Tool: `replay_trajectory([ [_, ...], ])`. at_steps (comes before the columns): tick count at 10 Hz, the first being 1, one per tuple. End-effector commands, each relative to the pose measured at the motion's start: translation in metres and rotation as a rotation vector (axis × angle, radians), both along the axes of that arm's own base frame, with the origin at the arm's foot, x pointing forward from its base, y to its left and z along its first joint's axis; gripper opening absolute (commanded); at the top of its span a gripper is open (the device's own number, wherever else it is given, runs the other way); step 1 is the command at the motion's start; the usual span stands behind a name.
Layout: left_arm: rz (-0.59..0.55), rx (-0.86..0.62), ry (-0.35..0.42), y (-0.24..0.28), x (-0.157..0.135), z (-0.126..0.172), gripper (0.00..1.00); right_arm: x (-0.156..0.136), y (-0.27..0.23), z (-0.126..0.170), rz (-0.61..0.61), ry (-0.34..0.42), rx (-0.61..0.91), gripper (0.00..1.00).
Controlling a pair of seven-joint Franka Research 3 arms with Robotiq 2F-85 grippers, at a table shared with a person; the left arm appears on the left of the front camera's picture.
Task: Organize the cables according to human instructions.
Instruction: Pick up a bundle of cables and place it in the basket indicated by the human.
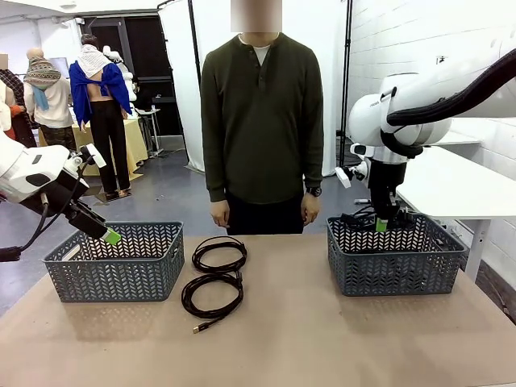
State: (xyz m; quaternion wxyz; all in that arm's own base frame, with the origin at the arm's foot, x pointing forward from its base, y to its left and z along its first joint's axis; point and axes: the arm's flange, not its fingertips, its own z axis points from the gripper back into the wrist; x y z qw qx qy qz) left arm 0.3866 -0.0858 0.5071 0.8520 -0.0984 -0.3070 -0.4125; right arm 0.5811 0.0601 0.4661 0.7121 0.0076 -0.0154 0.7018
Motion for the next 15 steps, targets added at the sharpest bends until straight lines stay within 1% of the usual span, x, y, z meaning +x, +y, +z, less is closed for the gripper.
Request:
replay_trajectory([
  [1,0.003,-0.016,0.001,0.002,0.002,-0.001,1.0,-0.002,-0.011,-0.01,0.024,-0.013,0.032,0.0],
  [3,0.003,-0.016,0.001,0.002,0.002,-0.001,1.0,0.001,-0.016,-0.018,0.013,-0.001,0.037,0.0],
  [4,0.003,-0.016,0.001,0.002,0.002,-0.001,1.0,0.004,-0.017,-0.021,0.002,-0.01,0.038,0.0],
  [5,0.003,-0.016,0.001,0.002,0.002,-0.001,1.0,0.009,-0.017,-0.022,-0.014,-0.021,0.032,0.06],
  [8,0.003,-0.016,0.001,0.002,0.002,-0.001,1.0,0.015,-0.019,-0.031,-0.033,-0.017,0.047,0.64],
  [9,0.003,-0.016,0.001,0.002,0.002,-0.001,1.0,0.015,-0.019,-0.03,-0.045,-0.014,0.051,0.83],
  [10,0.003,-0.016,0.001,0.002,0.002,-0.001,1.0,0.016,-0.019,-0.028,-0.059,-0.01,0.056,1.0],
  [12,0.003,-0.016,0.001,0.002,0.002,-0.001,1.0,0.018,-0.018,-0.02,-0.076,0.027,0.067,1.0],
  [15,0.003,-0.016,0.001,0.002,0.002,-0.001,1.0,0.017,-0.018,-0.014,-0.082,0.034,0.05,1.0],
])
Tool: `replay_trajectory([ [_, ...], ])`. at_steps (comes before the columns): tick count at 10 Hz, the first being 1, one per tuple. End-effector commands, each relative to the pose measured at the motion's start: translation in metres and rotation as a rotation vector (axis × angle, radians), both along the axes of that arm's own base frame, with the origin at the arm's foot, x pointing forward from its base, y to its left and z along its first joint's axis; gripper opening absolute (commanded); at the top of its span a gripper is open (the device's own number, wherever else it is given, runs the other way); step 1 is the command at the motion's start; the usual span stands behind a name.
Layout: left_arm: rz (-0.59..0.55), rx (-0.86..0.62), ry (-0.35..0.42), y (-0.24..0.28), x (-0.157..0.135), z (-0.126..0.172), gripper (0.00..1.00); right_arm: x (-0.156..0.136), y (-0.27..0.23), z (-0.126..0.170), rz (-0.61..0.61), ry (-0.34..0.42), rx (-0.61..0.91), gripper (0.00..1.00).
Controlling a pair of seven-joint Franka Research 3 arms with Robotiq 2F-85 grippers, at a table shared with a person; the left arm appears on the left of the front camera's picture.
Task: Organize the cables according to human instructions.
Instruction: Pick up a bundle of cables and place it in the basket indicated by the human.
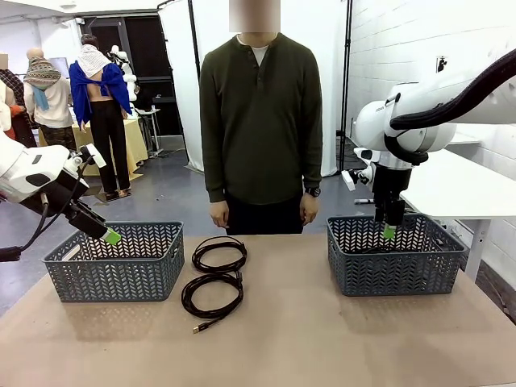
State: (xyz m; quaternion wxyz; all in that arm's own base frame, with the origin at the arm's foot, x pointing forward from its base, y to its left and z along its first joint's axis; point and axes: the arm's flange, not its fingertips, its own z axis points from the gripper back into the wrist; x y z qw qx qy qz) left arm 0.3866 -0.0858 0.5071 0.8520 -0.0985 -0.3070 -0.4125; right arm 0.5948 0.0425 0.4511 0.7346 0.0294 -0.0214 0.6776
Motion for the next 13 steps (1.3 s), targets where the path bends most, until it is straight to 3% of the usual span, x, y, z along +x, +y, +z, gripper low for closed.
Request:
replay_trajectory([
  [1,0.003,-0.016,0.001,0.002,0.002,-0.001,1.0,0.004,0.002,0.001,-0.013,0.018,-0.001,1.0],
  [4,0.003,-0.016,0.001,0.002,0.002,-0.001,1.0,0.008,0.001,-0.001,-0.056,0.019,-0.012,1.0],
  [5,0.003,-0.016,0.001,0.002,0.002,-0.001,1.0,0.0,0.001,0.0,-0.002,0.009,-0.003,1.0],
  [10,0.003,-0.016,0.001,0.002,0.002,-0.001,1.0,0.0,0.001,0.0,-0.014,0.01,-0.003,1.0],
  [13,0.003,-0.016,0.001,0.002,0.002,-0.001,1.0,-0.033,0.025,0.035,-0.19,0.006,0.043,1.0],
])
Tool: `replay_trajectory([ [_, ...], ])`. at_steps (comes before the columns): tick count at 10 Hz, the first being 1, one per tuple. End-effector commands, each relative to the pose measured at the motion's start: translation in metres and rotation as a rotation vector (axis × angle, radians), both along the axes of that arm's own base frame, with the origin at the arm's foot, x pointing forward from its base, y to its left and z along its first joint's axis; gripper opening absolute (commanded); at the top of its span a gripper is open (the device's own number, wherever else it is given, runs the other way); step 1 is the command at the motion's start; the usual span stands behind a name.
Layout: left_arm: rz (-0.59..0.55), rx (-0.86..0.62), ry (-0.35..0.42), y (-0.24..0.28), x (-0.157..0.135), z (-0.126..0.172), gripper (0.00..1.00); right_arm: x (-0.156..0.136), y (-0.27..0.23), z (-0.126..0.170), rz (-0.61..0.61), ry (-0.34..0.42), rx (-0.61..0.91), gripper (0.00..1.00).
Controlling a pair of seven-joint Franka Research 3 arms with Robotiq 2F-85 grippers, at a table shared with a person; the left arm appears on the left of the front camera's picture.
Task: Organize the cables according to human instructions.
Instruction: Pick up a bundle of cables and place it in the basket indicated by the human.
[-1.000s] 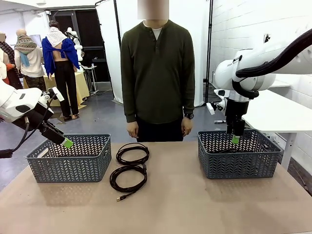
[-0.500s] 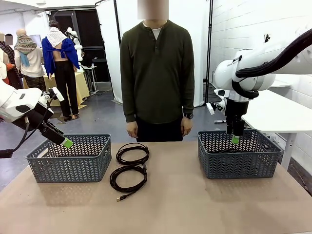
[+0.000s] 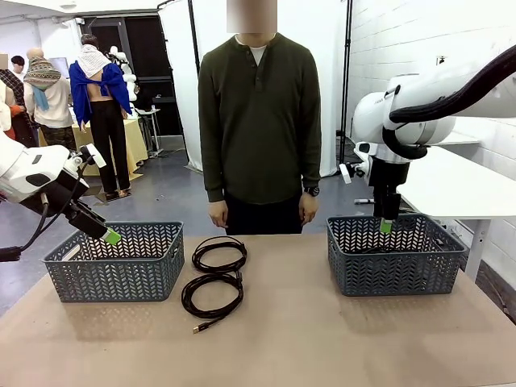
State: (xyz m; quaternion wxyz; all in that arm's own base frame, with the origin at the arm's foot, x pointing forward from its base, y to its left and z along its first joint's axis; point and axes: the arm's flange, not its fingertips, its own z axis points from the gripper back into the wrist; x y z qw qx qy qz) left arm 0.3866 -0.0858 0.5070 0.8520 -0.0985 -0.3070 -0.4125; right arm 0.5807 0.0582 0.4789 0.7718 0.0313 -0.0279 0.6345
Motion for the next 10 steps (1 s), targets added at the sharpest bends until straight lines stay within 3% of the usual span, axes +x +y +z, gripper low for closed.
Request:
replay_trajectory([
  [1,0.003,-0.016,0.0,0.002,0.002,-0.001,1.0,-0.031,0.02,0.018,-0.111,0.007,0.036,1.0],
  [6,0.003,-0.016,0.0,0.002,0.002,-0.001,1.0,-0.099,0.063,0.037,-0.263,-0.126,0.163,1.0],
  [10,0.003,-0.016,0.0,0.002,0.002,-0.001,1.0,-0.144,0.096,0.024,-0.252,-0.184,0.209,1.0],
])
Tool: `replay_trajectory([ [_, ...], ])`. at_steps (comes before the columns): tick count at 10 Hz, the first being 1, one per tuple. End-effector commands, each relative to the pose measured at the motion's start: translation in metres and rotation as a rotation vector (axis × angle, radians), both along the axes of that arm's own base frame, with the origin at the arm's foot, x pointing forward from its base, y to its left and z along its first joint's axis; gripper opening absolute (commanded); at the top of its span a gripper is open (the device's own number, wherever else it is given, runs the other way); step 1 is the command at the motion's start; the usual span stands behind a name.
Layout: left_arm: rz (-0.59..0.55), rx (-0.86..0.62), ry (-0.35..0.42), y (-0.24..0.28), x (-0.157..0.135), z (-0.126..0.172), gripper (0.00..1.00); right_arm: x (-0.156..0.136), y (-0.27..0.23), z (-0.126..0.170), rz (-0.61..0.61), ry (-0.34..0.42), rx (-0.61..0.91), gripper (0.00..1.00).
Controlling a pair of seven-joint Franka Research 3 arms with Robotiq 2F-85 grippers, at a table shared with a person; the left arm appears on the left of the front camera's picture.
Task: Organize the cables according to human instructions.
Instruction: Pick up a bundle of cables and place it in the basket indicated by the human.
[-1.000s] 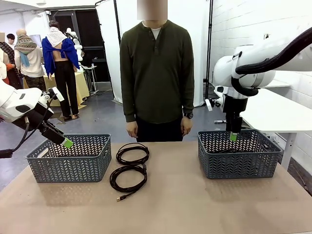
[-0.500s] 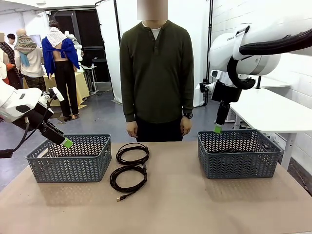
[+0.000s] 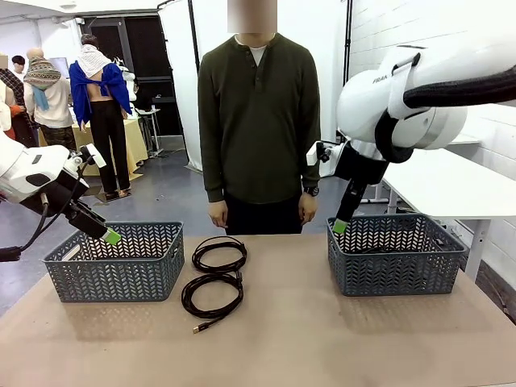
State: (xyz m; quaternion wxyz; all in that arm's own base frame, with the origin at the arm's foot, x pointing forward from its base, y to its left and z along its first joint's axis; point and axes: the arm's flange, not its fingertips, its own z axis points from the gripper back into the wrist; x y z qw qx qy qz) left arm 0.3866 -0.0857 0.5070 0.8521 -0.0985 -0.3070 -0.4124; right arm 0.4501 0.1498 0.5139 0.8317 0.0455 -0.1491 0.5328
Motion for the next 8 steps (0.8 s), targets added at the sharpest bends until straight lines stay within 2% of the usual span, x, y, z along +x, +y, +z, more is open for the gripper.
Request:
replay_trajectory([
  [1,0.003,-0.016,0.0,0.002,0.002,-0.001,1.0,-0.021,0.013,-0.02,0.002,-0.029,0.034,1.0],
  [4,0.003,-0.016,0.0,0.002,0.002,-0.001,1.0,-0.036,0.024,-0.038,0.052,-0.002,0.041,1.0],
  [8,0.003,-0.016,0.0,0.002,0.002,-0.001,1.0,-0.031,0.027,-0.033,0.048,0.002,0.001,1.0],
])
